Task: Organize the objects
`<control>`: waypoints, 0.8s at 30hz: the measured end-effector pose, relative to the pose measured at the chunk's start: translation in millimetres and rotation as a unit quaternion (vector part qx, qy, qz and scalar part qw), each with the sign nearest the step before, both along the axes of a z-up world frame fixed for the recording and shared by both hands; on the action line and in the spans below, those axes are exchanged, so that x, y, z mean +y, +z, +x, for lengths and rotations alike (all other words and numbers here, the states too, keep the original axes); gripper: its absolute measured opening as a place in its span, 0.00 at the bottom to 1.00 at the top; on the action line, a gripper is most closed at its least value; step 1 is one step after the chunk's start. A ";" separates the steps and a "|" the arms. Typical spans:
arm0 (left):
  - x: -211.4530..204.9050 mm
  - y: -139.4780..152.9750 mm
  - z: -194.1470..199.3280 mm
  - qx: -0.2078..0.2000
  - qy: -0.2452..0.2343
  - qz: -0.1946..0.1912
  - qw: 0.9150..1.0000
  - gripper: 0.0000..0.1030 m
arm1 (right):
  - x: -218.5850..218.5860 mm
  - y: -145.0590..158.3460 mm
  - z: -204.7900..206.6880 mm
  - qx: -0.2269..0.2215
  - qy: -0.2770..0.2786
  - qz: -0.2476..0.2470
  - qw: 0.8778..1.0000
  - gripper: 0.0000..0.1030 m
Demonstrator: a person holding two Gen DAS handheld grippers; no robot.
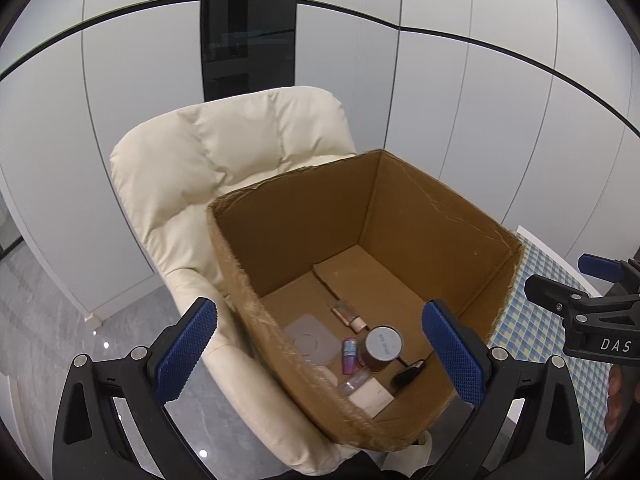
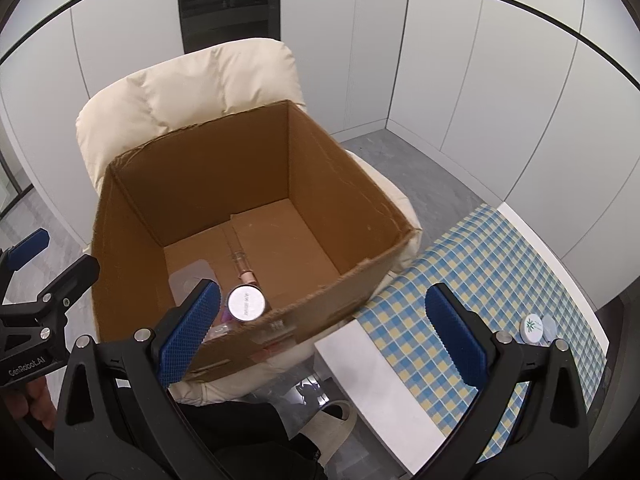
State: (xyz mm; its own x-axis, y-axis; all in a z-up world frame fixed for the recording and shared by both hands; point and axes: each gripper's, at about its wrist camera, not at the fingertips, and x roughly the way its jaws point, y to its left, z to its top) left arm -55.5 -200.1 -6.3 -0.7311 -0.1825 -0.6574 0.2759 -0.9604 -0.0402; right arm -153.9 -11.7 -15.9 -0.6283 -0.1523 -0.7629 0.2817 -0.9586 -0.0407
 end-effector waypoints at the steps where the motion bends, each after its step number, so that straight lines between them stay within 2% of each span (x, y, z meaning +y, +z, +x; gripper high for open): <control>1: 2.8 -0.2 -1.6 0.000 -0.003 0.000 1.000 0.99 | 3.7 -0.1 0.1 0.000 -0.003 0.000 1.000 1.00; 24: 47.5 -3.3 -21.7 -0.005 -0.042 -0.001 0.999 0.99 | 57.5 -0.5 4.1 -0.001 -0.047 0.002 0.999 1.00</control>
